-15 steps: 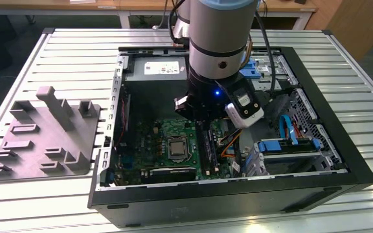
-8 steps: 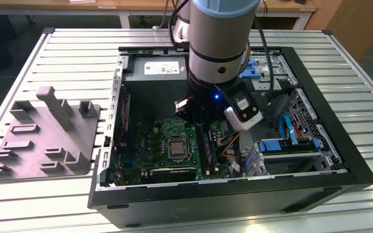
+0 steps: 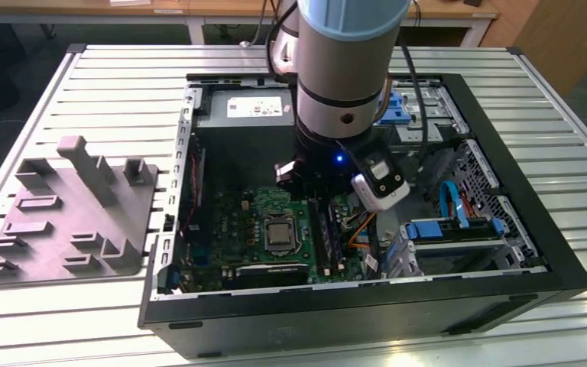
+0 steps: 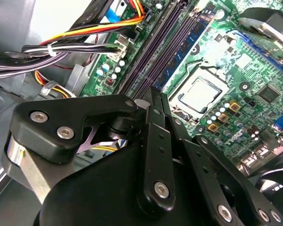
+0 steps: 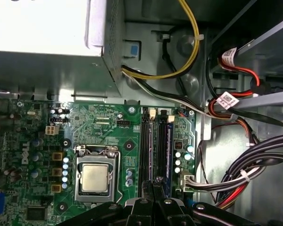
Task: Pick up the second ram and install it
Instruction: 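Insert the second ram into the second slot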
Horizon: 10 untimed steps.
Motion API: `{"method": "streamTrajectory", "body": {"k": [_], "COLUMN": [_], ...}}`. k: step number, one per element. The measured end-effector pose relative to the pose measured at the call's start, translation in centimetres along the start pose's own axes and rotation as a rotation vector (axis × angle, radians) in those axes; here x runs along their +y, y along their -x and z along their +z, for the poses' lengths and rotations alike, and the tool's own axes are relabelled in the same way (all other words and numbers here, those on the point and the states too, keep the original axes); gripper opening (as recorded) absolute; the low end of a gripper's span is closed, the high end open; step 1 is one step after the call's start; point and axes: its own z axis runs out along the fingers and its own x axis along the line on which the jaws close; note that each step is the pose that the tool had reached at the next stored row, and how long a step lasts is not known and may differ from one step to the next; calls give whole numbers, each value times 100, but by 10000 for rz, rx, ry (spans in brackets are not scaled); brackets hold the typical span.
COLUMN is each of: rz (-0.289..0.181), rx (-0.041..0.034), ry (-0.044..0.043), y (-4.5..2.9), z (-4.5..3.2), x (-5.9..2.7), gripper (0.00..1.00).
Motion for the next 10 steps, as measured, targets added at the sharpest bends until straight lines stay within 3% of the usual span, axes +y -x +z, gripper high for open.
{"method": "streamTrajectory", "body": {"k": [10], "rz": [0], "rx": [0], "ry": [1], "y": [3], "z": [103], "x": [-5], "gripper": [11]}}
